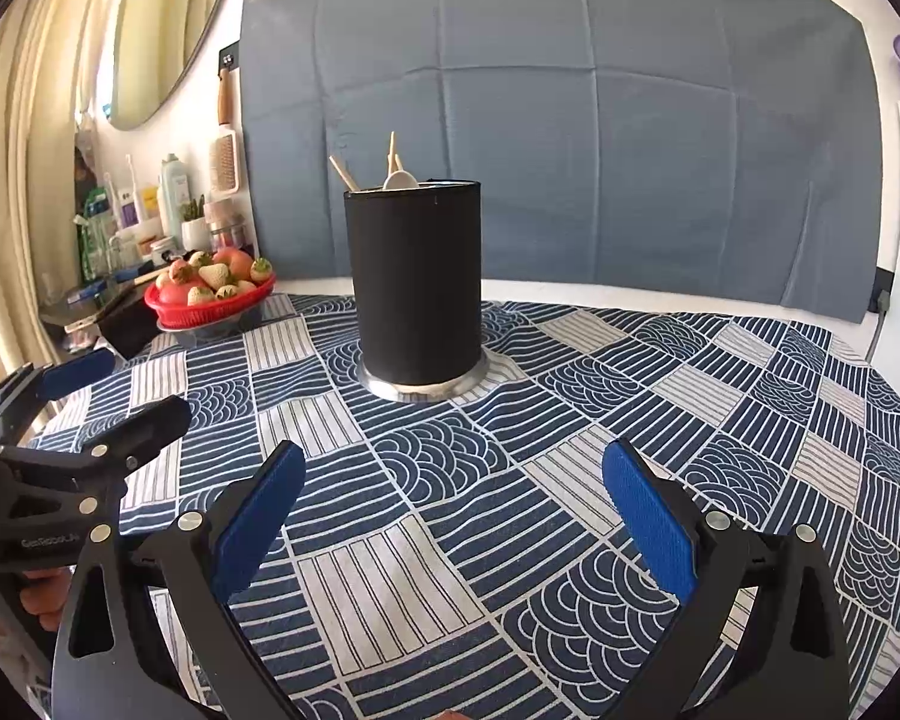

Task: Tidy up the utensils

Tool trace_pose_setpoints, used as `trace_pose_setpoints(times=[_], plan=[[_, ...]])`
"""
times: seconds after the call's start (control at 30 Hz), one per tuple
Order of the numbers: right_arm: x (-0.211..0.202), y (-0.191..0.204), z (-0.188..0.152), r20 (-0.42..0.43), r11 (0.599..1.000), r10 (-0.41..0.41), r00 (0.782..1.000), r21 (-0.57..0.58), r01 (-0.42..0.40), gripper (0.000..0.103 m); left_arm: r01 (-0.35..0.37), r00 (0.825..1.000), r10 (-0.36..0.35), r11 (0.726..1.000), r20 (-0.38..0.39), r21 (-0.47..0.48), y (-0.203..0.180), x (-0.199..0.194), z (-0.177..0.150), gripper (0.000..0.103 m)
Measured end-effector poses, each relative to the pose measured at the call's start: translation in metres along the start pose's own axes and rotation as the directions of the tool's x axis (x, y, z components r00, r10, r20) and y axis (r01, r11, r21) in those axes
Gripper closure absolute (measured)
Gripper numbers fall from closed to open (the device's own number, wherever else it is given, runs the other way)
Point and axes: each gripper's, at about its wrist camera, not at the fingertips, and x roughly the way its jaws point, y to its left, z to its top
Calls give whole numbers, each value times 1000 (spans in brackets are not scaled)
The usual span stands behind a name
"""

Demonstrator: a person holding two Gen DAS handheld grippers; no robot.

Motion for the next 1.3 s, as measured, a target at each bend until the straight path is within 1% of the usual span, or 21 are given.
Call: trace_pose_setpoints(times=[0.4, 0.57, 0.7, 0.93, 1.3], plan=[[0, 1, 0, -6, 1000, 3, 1000, -3, -3, 8, 10, 1000, -10, 1000, -8, -6, 1, 2, 1, 6], [-4, 0, 0, 21, 1000, -14, 1000, -1, 14, 8, 14, 1000, -14, 1000, 3, -4, 0, -1, 0, 6], [-4, 1, 0, 18, 1000, -8, 1000, -5, 8, 8, 16, 1000, -16, 1000, 6, 13, -3, -2, 1, 6], [-2, 0, 1, 12, 1000, -15, 1000, 0, 15, 8, 12, 1000, -12, 1000, 2, -5, 0, -1, 1, 6], [-3, -1, 1, 15, 1000, -22, 1000, -2, 22, 8, 13, 1000, -13, 1000, 3, -5, 0, -2, 0, 6]])
